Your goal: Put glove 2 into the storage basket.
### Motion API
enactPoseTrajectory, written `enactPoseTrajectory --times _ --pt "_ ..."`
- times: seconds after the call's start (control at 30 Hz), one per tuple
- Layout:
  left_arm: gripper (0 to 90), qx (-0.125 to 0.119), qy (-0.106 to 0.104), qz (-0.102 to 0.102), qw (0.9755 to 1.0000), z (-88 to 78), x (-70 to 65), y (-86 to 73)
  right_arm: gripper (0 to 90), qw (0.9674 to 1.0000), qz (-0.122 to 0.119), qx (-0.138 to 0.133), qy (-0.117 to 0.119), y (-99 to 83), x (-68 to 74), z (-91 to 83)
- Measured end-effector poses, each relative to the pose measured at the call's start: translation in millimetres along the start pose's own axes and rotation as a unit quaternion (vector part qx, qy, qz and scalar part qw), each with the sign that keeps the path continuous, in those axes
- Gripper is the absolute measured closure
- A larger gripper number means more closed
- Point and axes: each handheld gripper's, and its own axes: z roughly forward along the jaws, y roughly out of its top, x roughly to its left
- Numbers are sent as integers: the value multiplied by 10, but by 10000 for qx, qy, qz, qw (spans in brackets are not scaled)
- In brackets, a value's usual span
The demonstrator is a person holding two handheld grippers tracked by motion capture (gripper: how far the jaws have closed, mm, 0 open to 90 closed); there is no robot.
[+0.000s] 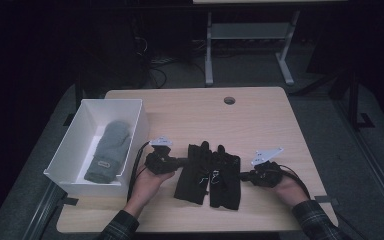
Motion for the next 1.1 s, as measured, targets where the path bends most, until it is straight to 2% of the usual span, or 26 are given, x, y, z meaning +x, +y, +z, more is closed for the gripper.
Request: enactPoseTrajectory --times 0.17,0.53,0.57,0.67,1.0,1.1 --pt "868 -141 -193 -17 9997 -45 -28 53 900 9999 -43 1 94 40 35 44" --pt "870 -266 -403 55 9988 -53 -91 173 900 9996 -140 -33 240 172 138 194" --pt "871 -264 -431 52 9987 -47 -100 182 900 9995 -203 -44 222 185 136 211" --pt "871 -261 -467 106 9985 -25 -133 203 900 9996 -134 -50 258 232 176 259" --pt "873 -110 -509 176 9985 77 -196 213 900 9990 -243 -108 368 379 258 428" --pt "873 -28 -498 251 9984 97 -212 205 900 9988 -190 -148 419 424 286 473"
